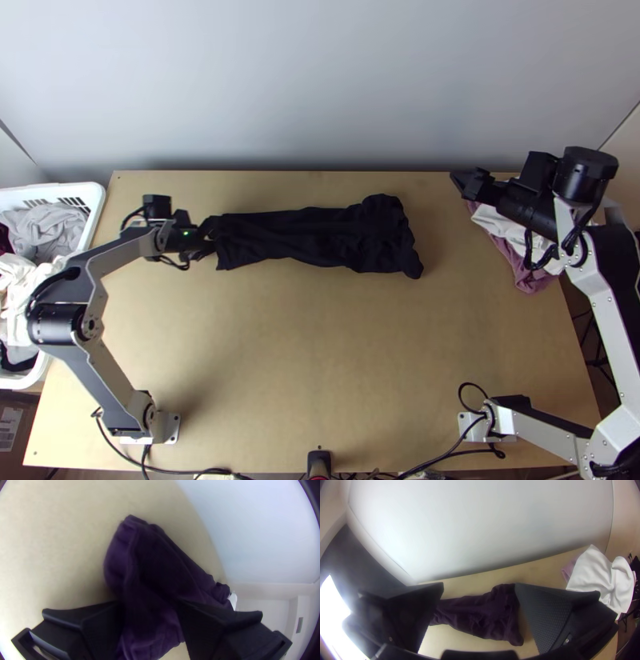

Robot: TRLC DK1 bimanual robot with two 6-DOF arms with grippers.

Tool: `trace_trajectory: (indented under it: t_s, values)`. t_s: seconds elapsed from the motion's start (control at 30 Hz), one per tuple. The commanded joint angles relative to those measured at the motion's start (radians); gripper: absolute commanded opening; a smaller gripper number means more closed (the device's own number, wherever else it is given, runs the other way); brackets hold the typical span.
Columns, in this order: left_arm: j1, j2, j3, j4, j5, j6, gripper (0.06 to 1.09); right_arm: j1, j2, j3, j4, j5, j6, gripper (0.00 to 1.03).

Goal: Fold the t-shirt

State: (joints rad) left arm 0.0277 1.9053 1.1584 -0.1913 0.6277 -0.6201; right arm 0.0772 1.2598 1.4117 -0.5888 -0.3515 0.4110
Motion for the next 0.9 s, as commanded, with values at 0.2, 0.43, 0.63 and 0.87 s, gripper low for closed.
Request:
trace_trajectory:
  t_s: [0.2, 0.43, 0.63, 0.87]
  values:
    - [-0.031, 0.003, 0.081, -0.037, 0.03, -0.095, 0.09, -0.005, -0.016, -0.062, 0.001, -0.001, -0.005, 0.99]
    - [0.094, -0.172, 0.089, -0.241, 0.036, 0.01, 0.09, 0.012, -0.019, -0.086, 0.043, -0.001, 0.011, 0.99]
    - [0.244, -0.218, 0.067, -0.428, 0.041, 0.203, 0.09, 0.032, -0.022, -0.112, 0.07, -0.001, 0.02, 0.99]
    - [0.365, -0.246, 0.0, -0.54, 0.038, 0.402, 0.09, 0.053, -0.022, -0.128, 0.096, -0.001, 0.031, 0.99]
